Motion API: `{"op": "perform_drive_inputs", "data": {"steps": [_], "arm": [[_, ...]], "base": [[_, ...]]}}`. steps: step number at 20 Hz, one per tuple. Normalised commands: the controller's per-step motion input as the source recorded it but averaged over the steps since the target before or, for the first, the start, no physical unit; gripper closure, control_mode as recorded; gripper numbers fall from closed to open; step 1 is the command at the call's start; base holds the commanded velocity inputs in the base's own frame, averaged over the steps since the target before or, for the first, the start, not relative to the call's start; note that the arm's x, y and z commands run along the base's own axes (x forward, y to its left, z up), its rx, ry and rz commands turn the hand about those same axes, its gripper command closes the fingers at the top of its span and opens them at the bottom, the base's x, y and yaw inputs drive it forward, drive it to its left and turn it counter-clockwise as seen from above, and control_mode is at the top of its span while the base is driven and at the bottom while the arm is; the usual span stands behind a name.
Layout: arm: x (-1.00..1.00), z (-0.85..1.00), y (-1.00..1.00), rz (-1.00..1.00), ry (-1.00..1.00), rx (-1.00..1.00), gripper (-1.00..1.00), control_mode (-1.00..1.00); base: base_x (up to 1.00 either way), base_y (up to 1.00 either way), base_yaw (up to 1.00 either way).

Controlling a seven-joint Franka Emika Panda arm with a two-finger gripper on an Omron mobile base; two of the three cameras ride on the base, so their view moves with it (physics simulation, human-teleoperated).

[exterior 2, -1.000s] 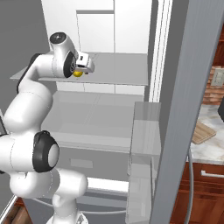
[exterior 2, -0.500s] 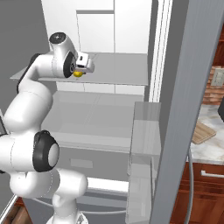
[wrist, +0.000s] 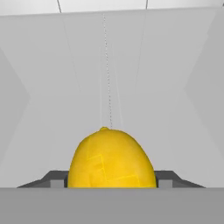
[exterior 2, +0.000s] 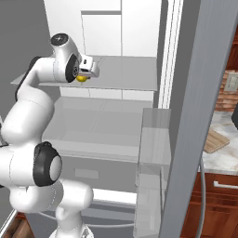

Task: Retrieve a lemon from the fridge and place it on the cutting board with the fish.

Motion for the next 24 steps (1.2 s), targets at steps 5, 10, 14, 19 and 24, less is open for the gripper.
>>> {"op": "perform_drive_inputs", "data": {"steps": [5,10,14,19,24], "arm": [[-1.0,0.26,-0.01,-0.06,0.0,0.0,1.0,-1.0],[-1.0,0.23,-0.14,-0.04,0.0,0.0,1.0,-1.0],[-1.0,0.17,-0.23,-0.03,0.0,0.04,1.0,-1.0],[-1.0,0.05,-0.26,-0.01,0.04,0.01,1.0,-1.0],[-0.89,-0.34,-0.05,0.0,0.1,0.0,1.0,-1.0]], "base": [[0.0,0.0,0.0],[0.0,0.0,0.0],[0.0,0.0,0.0],[0.0,0.0,0.0],[0.0,0.0,0.0]]}}
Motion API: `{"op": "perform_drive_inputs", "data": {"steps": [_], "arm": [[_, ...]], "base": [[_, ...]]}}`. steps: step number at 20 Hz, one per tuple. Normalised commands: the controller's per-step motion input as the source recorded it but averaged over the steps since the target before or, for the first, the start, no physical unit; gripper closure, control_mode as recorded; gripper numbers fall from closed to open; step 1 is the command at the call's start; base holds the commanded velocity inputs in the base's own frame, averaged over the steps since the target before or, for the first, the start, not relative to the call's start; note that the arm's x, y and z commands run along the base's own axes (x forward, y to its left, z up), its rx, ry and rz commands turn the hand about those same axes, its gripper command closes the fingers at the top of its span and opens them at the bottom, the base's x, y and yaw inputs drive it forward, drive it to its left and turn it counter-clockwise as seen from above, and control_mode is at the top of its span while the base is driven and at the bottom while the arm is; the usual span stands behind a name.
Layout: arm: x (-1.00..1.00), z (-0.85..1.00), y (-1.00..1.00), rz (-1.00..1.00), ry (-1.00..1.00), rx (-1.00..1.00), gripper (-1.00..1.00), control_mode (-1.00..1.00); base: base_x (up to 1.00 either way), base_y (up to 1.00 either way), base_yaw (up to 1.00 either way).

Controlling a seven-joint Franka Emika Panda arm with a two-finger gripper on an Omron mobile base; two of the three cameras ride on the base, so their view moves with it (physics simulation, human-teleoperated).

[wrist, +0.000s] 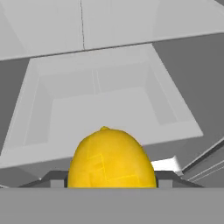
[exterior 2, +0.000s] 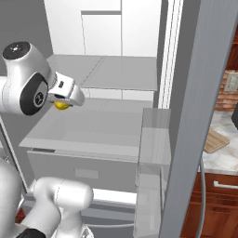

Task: Retrieve a lemon from the fridge and place it on the cutting board with the fish.

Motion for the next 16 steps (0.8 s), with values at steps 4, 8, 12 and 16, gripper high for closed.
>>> {"op": "perform_drive_inputs", "data": {"steps": [4,8,12,16], "arm": [[-0.67,-0.56,-0.02,0.0,0.08,0.0,1.0,-1.0],[-0.17,-0.52,0.0,0.0,0.03,0.0,1.0,-1.0],[0.0,-0.48,0.0,0.0,0.05,0.0,1.0,-1.0],[0.0,-0.49,0.0,0.0,0.05,0.0,1.0,-1.0]], "base": [[0.0,0.0,0.0],[0.0,0.0,0.0],[0.0,0.0,0.0],[0.0,0.0,0.0]]}}
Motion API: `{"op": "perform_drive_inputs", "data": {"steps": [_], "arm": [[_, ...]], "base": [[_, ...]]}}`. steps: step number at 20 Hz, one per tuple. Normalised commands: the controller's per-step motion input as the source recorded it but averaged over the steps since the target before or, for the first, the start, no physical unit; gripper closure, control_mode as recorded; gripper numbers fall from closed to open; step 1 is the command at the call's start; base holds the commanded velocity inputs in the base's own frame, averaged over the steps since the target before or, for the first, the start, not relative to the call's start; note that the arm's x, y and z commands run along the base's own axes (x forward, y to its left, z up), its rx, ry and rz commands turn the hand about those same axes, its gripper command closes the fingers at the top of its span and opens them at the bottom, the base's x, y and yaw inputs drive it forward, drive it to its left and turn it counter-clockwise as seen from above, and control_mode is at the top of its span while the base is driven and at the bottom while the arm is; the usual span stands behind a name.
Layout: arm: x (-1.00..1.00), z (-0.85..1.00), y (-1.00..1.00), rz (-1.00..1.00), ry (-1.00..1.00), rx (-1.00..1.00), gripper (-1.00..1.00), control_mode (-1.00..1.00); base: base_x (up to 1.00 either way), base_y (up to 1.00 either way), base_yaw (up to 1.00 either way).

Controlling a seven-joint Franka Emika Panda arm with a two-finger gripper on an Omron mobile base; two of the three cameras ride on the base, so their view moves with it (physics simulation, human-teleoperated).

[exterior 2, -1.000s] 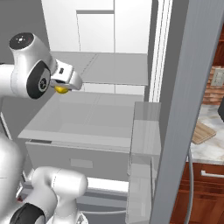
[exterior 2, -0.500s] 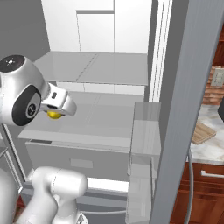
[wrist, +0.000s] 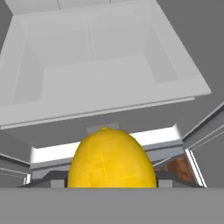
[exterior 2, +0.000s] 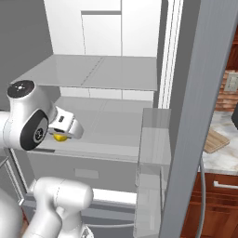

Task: Retrieve a lemon from the fridge and place it on the cutting board with the fish.

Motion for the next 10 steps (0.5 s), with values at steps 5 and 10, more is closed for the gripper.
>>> {"op": "perform_drive_inputs", "data": {"steps": [5,10], "arm": [[0.0,-0.23,0.0,0.0,0.03,0.0,1.0,-1.0],[0.0,0.0,0.0,0.0,-0.02,0.0,1.0,-1.0]], "base": [[0.0,0.0,0.0],[0.0,0.0,0.0]]}}
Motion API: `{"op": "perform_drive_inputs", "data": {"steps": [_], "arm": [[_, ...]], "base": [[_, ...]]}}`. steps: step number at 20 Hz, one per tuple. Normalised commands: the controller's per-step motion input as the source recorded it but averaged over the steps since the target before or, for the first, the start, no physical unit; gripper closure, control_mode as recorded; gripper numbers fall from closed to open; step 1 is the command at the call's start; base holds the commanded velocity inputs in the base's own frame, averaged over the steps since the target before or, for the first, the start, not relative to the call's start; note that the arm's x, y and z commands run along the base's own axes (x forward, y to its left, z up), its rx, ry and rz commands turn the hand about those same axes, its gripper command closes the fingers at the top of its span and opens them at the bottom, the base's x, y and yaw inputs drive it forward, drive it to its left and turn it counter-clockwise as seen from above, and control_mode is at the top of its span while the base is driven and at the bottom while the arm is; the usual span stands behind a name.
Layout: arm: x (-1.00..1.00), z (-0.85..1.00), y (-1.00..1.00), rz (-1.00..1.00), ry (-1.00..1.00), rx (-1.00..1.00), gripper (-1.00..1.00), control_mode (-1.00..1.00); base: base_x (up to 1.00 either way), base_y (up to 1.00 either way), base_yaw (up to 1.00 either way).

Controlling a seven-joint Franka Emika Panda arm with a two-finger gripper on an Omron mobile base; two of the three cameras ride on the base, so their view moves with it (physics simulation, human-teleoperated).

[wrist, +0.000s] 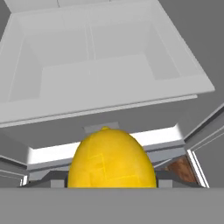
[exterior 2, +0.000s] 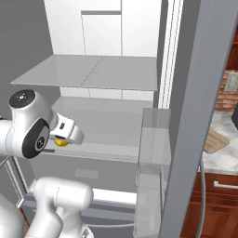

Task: Retrieve a lemon from the fridge and place it on the cutting board with the fish.

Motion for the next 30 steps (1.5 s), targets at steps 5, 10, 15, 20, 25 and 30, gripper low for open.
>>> {"op": "perform_drive_inputs", "data": {"steps": [5,10,15,20,25,30], "arm": [[-0.11,-0.01,0.0,0.0,0.0,0.0,1.0,1.0],[0.0,0.0,0.0,0.0,0.0,0.0,1.0,1.0],[0.0,0.0,0.0,0.0,0.0,0.0,1.0,1.0],[0.0,0.0,0.0,0.0,0.0,0.0,1.0,1.0],[0.0,0.0,0.0,0.0,0.0,0.0,1.0,1.0],[0.0,0.0,0.0,0.0,0.0,0.0,1.0,1.0]], "base": [[-0.09,0.0,0.0],[-0.82,-0.03,-0.01],[-0.99,-0.04,-0.03],[-0.92,-0.06,-0.02],[-0.49,0.0,0.0],[-0.12,-0.12,0.0]]}}
